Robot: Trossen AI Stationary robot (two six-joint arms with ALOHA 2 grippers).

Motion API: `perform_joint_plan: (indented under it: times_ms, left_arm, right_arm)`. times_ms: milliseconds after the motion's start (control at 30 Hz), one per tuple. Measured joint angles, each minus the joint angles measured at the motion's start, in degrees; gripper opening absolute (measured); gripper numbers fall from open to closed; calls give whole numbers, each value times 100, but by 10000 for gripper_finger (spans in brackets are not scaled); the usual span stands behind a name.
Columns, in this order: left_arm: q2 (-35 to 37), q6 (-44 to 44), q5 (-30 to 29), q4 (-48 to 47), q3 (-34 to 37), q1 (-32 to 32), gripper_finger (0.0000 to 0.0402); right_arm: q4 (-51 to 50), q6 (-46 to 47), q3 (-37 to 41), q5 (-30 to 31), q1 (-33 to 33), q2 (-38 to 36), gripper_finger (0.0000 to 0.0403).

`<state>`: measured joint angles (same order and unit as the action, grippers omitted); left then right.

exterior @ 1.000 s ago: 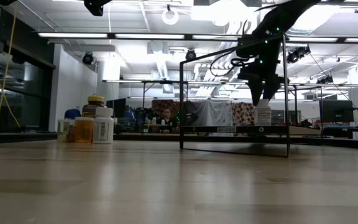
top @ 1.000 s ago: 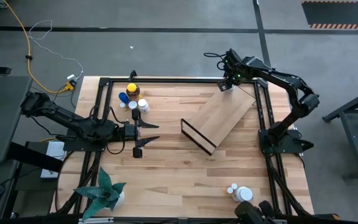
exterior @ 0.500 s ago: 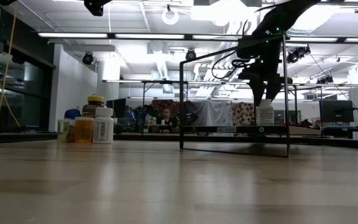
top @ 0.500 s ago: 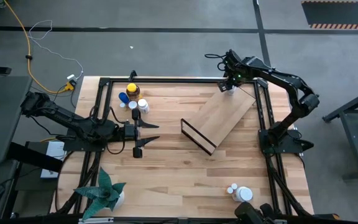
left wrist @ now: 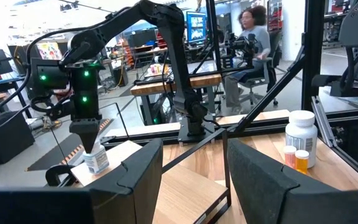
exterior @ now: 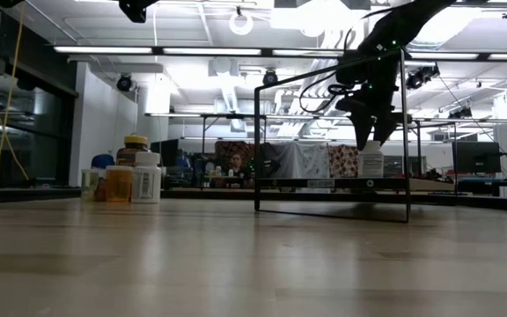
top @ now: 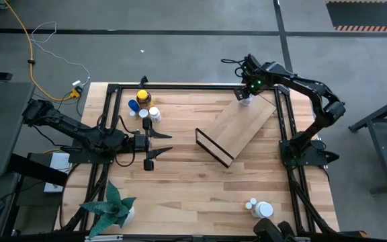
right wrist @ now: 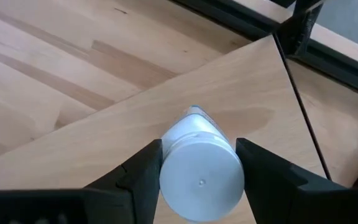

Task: Pick and place medicine bottles onto shelf by color
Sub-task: Put the bottom white medicine bottle on the shelf

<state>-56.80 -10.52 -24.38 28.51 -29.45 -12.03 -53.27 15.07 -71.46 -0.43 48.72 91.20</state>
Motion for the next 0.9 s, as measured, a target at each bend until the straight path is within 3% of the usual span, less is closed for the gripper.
perform_joint_plan:
  times_ms: [600,900]
  left_arm:
    - [0,-14,0,-2,0,-1,170]
    - [0,-15,0,-4,0,0,170]
  right_arm:
    - [30,-53,72,20,-1,0,190]
    - [-25,-54,72,270,1,0,286]
